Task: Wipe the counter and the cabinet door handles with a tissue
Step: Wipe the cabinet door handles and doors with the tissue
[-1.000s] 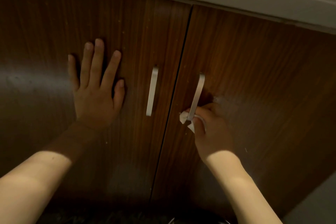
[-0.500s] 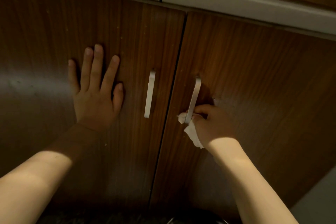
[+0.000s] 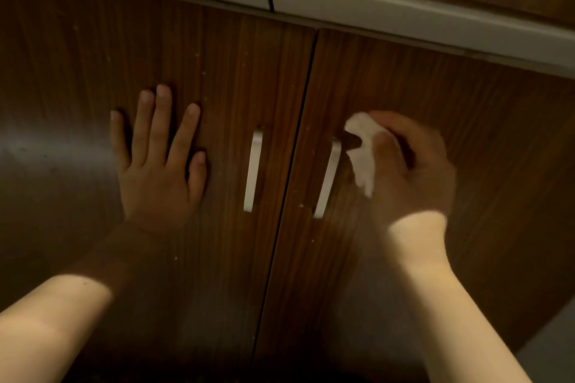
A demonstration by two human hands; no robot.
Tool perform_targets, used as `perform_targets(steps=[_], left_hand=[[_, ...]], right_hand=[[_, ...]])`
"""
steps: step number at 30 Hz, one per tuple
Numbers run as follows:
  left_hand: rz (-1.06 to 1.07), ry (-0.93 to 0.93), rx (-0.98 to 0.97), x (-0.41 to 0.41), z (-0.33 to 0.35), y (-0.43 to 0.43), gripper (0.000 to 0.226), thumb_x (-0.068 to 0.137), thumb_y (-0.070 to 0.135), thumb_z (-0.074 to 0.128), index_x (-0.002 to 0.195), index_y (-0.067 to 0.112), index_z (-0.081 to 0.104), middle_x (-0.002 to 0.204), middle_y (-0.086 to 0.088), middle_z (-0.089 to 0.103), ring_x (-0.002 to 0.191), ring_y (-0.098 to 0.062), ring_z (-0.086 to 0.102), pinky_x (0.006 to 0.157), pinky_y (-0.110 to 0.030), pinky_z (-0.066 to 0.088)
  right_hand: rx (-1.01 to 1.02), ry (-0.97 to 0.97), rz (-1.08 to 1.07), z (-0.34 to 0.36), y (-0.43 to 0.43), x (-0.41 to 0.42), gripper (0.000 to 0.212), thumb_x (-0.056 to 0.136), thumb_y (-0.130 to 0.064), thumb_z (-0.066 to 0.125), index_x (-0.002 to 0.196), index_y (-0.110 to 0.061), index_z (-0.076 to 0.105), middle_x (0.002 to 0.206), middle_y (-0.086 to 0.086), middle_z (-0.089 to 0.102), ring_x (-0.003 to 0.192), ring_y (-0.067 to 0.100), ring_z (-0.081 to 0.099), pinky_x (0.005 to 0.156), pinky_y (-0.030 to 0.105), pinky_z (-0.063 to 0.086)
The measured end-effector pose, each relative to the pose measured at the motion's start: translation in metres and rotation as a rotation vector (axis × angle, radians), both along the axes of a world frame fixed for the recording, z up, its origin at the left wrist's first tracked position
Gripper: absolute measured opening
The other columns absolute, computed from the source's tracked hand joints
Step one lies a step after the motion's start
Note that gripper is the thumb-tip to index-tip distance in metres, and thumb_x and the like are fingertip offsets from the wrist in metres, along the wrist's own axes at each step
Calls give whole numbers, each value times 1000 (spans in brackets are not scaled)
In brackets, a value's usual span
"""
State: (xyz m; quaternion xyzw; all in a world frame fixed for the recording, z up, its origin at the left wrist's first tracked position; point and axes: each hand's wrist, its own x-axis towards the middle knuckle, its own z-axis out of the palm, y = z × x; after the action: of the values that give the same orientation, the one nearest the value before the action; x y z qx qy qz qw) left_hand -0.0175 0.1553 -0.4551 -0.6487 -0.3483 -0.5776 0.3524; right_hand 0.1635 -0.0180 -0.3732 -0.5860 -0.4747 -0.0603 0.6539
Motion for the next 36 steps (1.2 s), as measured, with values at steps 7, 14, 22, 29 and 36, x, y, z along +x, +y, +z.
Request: perform_targets(steps=[7,14,22,29,36], left_hand=[[20,12,-2,-1,0,2,51,97,33,31,144,16,22,148,-20,26,143,-22,7,117,-45,2],[20,11,19,0,-2,4,52,96,33,31,144,16,23,148,-20,27,143,-24,10,117,-47,5],[-5,4,32,0,-2,5,51,97,33,31,144,16,24,147,-20,28,143,-23,9,117,-47,5],[-17,-8,19,1,-1,3,50,97,32,29,144,16,24,146,-22,30,143,-22,9,116,-49,7],[6,2,5,0,-2,3,50,98,34,29,144,16,25,147,-22,30,143,-22,9,115,-51,9]], right_hand=[[-234,-735,-97,8,17,9,33,76,-1,41,99,-8,64,101,21,56,93,34,52,78,42,46],[-37,-612,-285,12,11,14,22,86,-2,47,99,-9,64,96,-3,38,86,10,47,74,9,36],[-170,-681,-116,5,8,15,28,85,-11,42,102,-13,64,94,-5,44,73,-6,44,67,-2,38],[-31,-655,-161,-10,13,4,19,85,-8,52,97,-16,65,99,-5,44,87,0,40,82,-1,34],[-111,-682,-39,-88,15,9,24,81,-16,51,100,-15,66,106,-7,47,100,-1,40,96,-1,26]])
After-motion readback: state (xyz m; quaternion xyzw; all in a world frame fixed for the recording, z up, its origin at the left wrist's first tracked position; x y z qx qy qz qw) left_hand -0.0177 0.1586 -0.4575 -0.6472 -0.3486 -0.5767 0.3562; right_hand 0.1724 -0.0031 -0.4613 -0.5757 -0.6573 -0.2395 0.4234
